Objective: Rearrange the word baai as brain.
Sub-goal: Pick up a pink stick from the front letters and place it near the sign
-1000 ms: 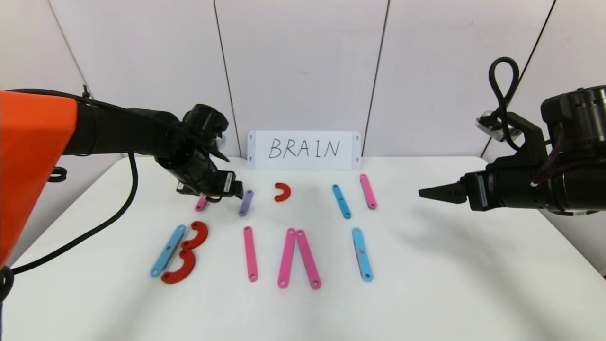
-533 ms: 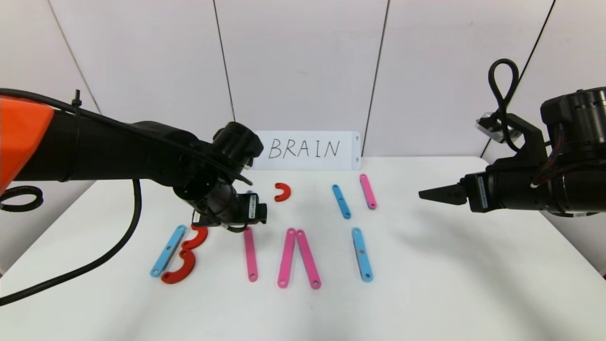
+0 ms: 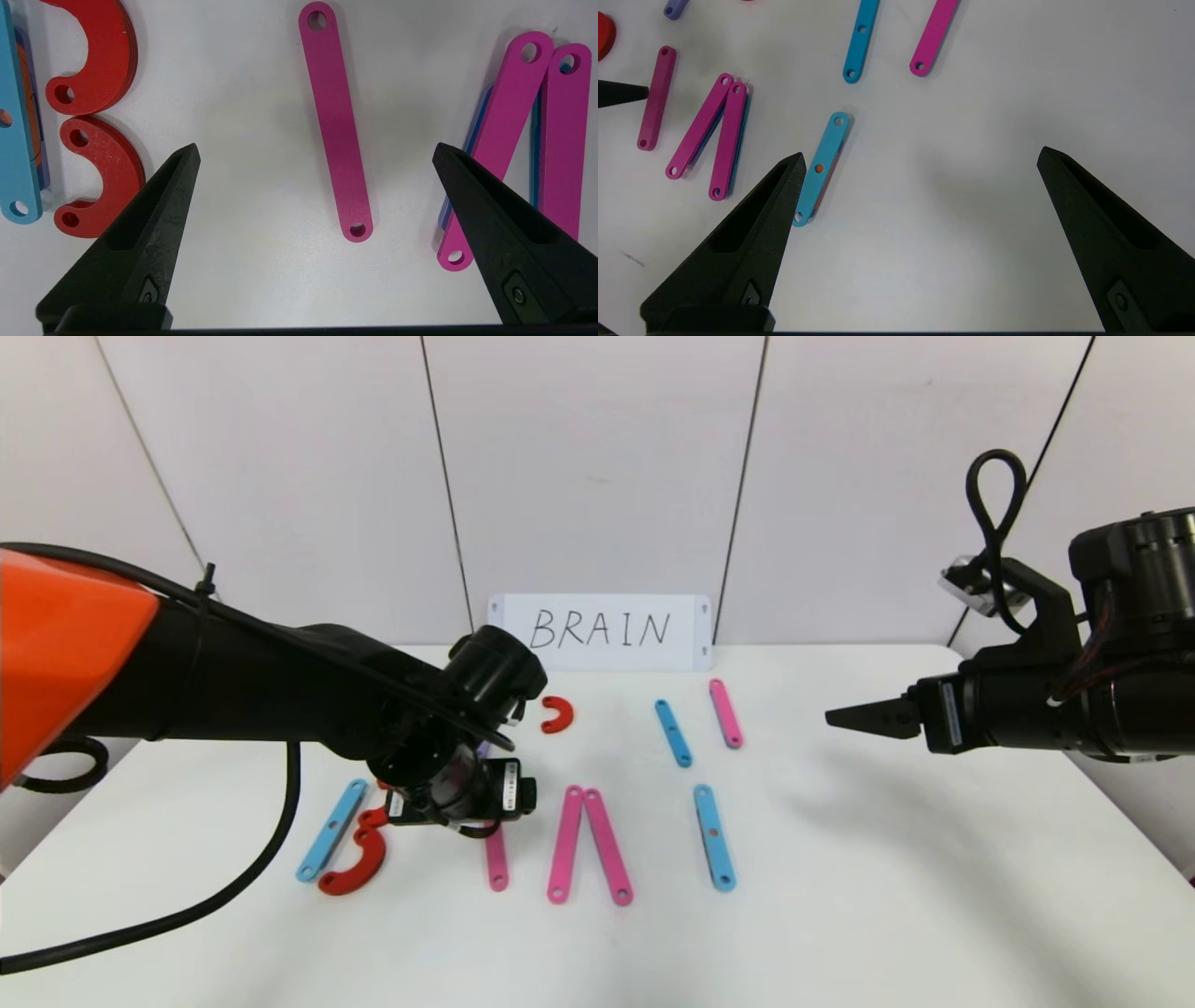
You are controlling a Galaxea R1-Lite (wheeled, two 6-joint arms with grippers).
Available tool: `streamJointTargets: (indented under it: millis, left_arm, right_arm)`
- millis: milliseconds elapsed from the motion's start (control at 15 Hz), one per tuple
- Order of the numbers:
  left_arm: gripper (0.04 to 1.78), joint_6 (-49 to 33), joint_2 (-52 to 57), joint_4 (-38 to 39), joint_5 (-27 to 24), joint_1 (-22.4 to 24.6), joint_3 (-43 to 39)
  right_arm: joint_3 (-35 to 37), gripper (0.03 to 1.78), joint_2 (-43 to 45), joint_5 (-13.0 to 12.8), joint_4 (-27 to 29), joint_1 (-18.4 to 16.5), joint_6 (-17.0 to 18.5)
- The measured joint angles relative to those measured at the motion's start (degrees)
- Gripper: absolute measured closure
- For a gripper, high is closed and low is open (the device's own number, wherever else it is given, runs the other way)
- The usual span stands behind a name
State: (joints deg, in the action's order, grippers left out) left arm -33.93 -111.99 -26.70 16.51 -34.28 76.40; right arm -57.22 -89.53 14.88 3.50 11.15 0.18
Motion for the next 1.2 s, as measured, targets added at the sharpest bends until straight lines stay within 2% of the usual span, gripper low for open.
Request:
streamJointTargets:
  millis: [333,867,1000,1200]
  left_arm:
    - [0.07,-0.38,-1.48,3.13,-0.61,0.24,-1.56]
    - [0.09,-1.27,-3.50,3.35,-0.37,0.16,-2.04]
    - [0.19,-1.29,-3.88,4.07,-0.48,0.16,-2.04]
    - [0.53,-1.54,-4.07,5.78,-0.66,0.16,-2.56]
  right_arm:
    - [0.76,0.07,0.00,0.02,-1.46,-0.02,-0.07]
    - [0.80,0.07,0.02,0.02,-1.49,-0.02,-0.09]
    - [0.80,0.07,0.04,0.02,-1.50,-0.02,-0.09]
    - [0.89,0.07,0.06,0.05,-1.49,-0.02,-0.09]
